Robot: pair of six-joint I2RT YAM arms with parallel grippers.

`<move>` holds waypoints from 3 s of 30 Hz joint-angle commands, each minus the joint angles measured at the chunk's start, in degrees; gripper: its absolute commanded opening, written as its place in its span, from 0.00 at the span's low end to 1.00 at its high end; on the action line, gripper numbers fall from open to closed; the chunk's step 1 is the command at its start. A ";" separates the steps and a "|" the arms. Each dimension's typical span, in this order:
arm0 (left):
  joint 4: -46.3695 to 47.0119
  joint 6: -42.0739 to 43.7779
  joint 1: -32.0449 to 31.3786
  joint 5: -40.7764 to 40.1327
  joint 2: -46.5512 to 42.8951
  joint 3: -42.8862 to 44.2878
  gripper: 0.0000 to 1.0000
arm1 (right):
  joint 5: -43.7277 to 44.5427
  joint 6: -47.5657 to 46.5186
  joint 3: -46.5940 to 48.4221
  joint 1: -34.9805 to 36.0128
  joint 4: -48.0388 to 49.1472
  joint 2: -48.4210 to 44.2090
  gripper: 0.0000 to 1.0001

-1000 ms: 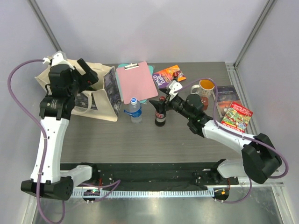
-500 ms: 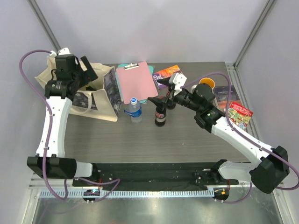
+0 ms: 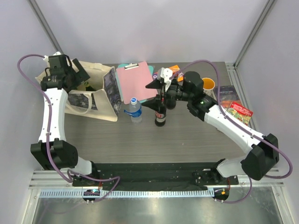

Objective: Take the beverage out of the canvas bag
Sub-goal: Take out the drink from the canvas bag.

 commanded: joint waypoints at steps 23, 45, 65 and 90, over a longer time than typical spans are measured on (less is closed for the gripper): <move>22.01 -0.93 0.12 3.29 -17.97 -13.74 1.00 | 25.93 50.63 51.44 11.51 -14.99 40.47 1.00; 23.78 -6.11 0.12 10.04 -20.88 -17.69 0.99 | 33.60 49.51 53.92 13.19 -20.11 43.47 0.28; 18.33 -2.26 -0.06 8.47 -15.25 -15.58 0.97 | 31.74 38.52 37.39 20.13 -16.15 38.01 0.20; 17.54 5.13 0.03 3.54 -13.77 -20.42 0.96 | 33.67 27.89 35.63 22.85 -15.44 39.06 0.22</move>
